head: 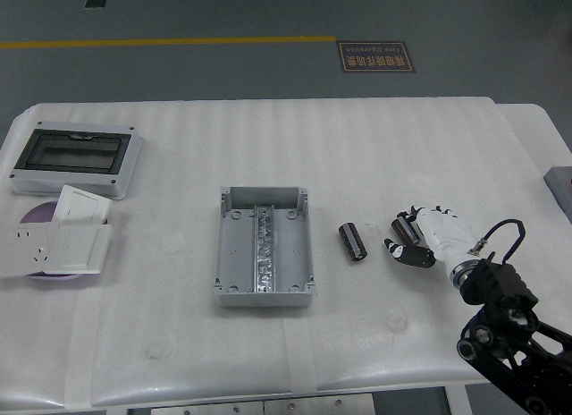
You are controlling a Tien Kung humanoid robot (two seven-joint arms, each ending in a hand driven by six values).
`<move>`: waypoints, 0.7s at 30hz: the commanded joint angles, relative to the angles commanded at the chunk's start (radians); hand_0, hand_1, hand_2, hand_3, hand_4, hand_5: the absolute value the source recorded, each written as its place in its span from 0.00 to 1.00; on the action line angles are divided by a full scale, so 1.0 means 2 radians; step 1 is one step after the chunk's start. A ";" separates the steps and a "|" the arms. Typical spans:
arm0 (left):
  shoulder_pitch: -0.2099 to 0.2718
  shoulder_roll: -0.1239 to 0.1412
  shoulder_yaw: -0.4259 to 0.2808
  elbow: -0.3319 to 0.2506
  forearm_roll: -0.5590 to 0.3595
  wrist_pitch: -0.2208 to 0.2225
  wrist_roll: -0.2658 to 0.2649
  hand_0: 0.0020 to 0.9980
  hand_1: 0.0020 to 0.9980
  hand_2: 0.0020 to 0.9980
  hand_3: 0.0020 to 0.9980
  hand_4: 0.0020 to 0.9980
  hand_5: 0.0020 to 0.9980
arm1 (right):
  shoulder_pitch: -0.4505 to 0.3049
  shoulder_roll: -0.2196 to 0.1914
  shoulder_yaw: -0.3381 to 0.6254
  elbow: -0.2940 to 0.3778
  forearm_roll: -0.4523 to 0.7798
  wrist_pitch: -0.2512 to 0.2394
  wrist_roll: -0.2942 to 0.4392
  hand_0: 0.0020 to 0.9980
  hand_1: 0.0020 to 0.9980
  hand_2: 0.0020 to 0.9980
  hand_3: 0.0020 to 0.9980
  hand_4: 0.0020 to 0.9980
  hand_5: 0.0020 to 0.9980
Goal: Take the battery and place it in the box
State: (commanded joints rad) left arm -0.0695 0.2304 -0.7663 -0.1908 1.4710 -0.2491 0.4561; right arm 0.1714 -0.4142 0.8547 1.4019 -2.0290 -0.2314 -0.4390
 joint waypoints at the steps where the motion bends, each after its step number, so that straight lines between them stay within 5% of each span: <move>1: 0.000 0.000 0.001 0.000 0.000 0.000 0.000 0.64 0.62 0.56 0.61 0.59 0.06 | 0.000 0.000 0.000 0.000 0.000 0.000 0.000 0.97 0.75 0.66 0.74 0.69 0.46; 21: -0.003 0.001 0.009 -0.001 0.003 0.001 -0.005 0.64 0.62 0.56 0.61 0.59 0.06 | -0.003 -0.002 0.006 -0.012 -0.010 -0.024 0.009 0.95 0.72 0.58 0.70 0.61 0.42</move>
State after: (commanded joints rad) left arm -0.0747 0.2327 -0.7492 -0.1921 1.4762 -0.2468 0.4467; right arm 0.1660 -0.4184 0.8670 1.3789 -2.0492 -0.2797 -0.4213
